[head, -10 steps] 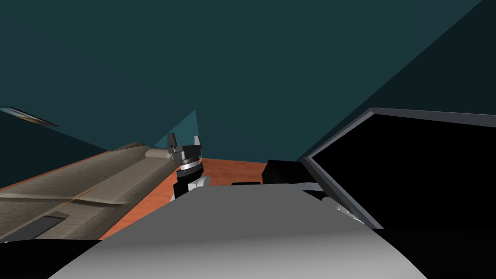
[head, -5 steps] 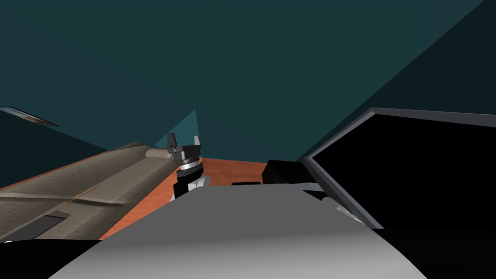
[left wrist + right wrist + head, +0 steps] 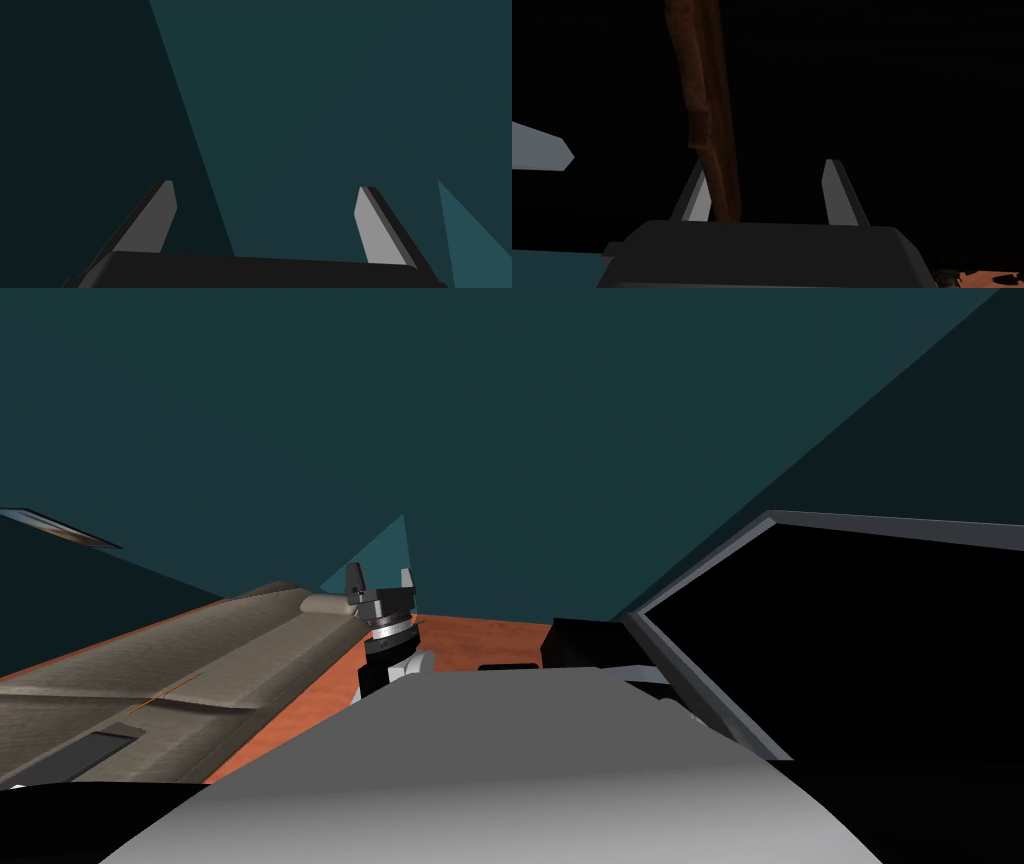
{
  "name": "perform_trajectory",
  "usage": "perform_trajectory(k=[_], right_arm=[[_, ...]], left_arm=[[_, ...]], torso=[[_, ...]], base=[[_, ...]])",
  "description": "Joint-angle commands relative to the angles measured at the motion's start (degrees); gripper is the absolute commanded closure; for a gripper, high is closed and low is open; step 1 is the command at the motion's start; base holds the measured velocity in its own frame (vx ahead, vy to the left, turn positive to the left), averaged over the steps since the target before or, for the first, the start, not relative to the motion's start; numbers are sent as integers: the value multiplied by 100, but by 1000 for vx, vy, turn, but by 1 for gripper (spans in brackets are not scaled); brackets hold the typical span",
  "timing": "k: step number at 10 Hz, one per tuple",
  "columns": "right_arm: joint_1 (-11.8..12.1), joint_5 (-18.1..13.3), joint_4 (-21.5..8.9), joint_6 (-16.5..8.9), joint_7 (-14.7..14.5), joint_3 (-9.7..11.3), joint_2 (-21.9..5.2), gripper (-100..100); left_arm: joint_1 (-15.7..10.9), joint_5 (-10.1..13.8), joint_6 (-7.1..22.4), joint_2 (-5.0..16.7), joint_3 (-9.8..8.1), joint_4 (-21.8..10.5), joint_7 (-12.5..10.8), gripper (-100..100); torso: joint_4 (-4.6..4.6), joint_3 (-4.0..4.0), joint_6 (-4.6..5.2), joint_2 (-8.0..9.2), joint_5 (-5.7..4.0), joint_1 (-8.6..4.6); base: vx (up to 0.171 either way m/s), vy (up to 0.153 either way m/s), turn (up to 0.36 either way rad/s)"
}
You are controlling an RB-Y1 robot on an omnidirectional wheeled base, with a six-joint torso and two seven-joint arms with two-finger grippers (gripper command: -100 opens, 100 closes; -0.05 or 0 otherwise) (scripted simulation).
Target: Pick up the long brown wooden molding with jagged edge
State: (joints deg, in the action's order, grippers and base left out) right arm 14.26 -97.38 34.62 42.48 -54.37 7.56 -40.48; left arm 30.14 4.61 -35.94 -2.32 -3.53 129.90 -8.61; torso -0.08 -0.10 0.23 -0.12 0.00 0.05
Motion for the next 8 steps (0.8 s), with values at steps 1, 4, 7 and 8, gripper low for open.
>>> perform_trajectory(k=[1, 4, 7, 8], right_arm=[[0, 0, 0, 0, 0, 0, 0, 100], [5, -6, -2, 6, -6, 7, -3, 100], [19, -19, 113, 280, 43, -96, -248, 100], [84, -49, 225, 186, 132, -52, -202, 100]], left_arm=[[0, 0, 0, 0, 0, 0, 0, 0], [0, 0, 0, 0, 0, 0, 0, 0], [0, 0, 0, 0, 0, 0, 0, 0], [0, 0, 0, 0, 0, 0, 0, 0]], torso=[[0, 0, 0, 0, 0, 0], [6, 6, 3, 6, -6, -9], [7, 7, 3, 6, -1, -12], [4, 5, 4, 6, -2, -9]], base=[[0, 0, 0], [-1, 1, -4], [0, -2, 2], [0, 0, 0]])
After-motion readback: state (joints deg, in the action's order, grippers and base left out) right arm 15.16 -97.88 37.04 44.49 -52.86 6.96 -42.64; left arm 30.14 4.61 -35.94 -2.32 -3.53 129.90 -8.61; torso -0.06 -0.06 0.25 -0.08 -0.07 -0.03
